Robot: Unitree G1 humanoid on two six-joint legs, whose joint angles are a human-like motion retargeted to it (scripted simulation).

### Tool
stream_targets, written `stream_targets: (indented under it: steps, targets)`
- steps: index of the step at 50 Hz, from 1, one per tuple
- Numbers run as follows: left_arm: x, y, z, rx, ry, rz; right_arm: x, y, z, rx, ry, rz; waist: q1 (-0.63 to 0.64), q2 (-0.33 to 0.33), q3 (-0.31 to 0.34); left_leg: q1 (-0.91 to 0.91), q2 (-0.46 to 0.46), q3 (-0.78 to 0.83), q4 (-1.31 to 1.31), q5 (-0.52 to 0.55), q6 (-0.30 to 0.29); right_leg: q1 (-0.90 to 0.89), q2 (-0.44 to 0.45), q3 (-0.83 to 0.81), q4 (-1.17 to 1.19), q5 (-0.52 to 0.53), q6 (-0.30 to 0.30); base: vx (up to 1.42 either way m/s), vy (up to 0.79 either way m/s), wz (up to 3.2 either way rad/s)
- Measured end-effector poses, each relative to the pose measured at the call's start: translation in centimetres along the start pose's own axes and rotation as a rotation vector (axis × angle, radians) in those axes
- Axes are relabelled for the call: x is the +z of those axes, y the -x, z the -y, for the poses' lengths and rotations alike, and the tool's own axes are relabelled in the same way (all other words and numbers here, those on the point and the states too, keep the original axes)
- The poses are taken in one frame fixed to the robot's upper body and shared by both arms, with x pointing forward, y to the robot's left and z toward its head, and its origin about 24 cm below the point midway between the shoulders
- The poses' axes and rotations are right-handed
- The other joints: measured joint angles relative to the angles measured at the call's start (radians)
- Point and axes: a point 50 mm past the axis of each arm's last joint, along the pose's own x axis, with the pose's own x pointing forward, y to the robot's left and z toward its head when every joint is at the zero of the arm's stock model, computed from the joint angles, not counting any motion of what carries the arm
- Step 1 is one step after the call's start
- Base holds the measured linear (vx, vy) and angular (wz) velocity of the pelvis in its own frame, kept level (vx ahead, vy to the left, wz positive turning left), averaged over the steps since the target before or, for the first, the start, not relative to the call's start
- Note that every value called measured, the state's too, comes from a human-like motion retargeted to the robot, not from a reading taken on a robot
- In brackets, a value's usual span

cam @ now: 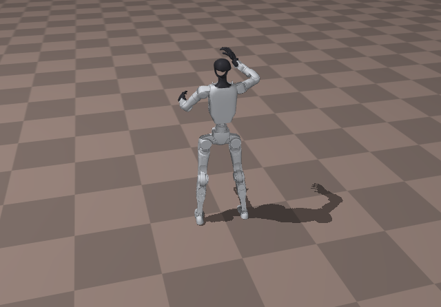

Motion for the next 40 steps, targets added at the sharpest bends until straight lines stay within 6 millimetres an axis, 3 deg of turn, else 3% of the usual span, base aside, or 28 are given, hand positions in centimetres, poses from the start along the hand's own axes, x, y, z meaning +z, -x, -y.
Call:
stream_targets:
  steps: [4, 8, 10, 13, 18, 22, 28, 33, 40]
  targets:
    - [4.4, -0.2, -1.1, -0.003, -0.001, 0.193, -3.2, 7.5, -5.8, 0.180, -0.005, -0.167, -0.009, 0.003, 0.017, 0.002, -0.006, -0.003, 0.004, 0.000, 0.007, 0.002, -0.006, 0.000, 0.007, -0.005, -0.001, 0.00, 0.00, 0.00]
    - [5.5, 0.5, -1.2, 0.012, -0.034, 0.264, -6.4, 17.1, -10.6, 0.229, -0.054, -0.498, -0.010, 0.005, 0.035, 0.000, -0.009, -0.002, 0.007, 0.000, 0.012, -0.002, -0.008, 0.003, 0.012, -0.008, -0.005, 0.00, 0.00, 0.00]
    - [4.7, 1.0, -0.7, 0.009, -0.042, 0.247, -7.1, 22.2, -12.9, 0.234, -0.120, -0.709, -0.008, 0.008, 0.045, -0.002, -0.011, 0.001, 0.008, 0.000, 0.014, -0.007, -0.009, 0.006, 0.014, -0.009, -0.006, 0.00, 0.00, 0.00]
    - [1.7, 2.0, 1.1, -0.016, 0.010, 0.141, -6.8, 28.8, -16.1, 0.293, -0.154, -0.964, -0.011, 0.017, 0.058, -0.008, -0.013, 0.007, 0.008, 0.002, 0.017, -0.016, -0.011, 0.012, 0.015, -0.008, -0.009, 0.00, 0.00, 0.00]
    - [-5.6, 5.2, 5.3, -0.034, 0.212, -0.181, -4.8, 36.9, -20.2, 0.502, -0.144, -1.220, -0.024, 0.027, 0.077, -0.019, -0.014, 0.021, 0.004, 0.007, 0.021, -0.039, -0.012, 0.024, 0.018, -0.005, -0.016, 0.00, 0.00, 0.00]
    - [-11.3, 8.9, 8.5, 0.015, 0.309, -0.489, -2.7, 41.8, -22.1, 0.584, -0.225, -1.436, -0.037, 0.030, 0.082, -0.032, -0.014, 0.027, 0.000, 0.012, 0.025, -0.057, -0.011, 0.030, 0.018, -0.001, -0.022, 0.00, 0.00, 0.00]
    - [-17.6, 16.0, 11.6, 0.089, 0.285, -0.963, -0.1, 48.5, -22.6, 0.452, -0.326, -1.915, -0.038, 0.026, 0.074, -0.046, -0.011, 0.030, -0.003, 0.016, 0.030, -0.073, -0.007, 0.034, 0.015, 0.003, -0.033, 0.00, 0.00, 0.00]
    - [-19.4, 20.2, 12.3, 0.159, 0.368, -1.189, 1.8, 52.2, -22.1, 0.391, -0.349, -2.233, -0.028, 0.016, 0.071, -0.046, -0.007, 0.032, -0.005, 0.017, 0.031, -0.076, -0.003, 0.037, 0.015, 0.003, -0.041, 0.00, 0.00, 0.00]
    - [-19.6, 20.7, 11.9, 0.205, 0.496, -1.195, 2.4, 53.4, -21.7, 0.484, -0.422, -2.309, -0.006, 0.005, 0.082, -0.046, -0.005, 0.032, -0.007, 0.018, 0.032, -0.078, -0.001, 0.036, 0.017, 0.005, -0.043, 0.00, 0.00, 0.00]
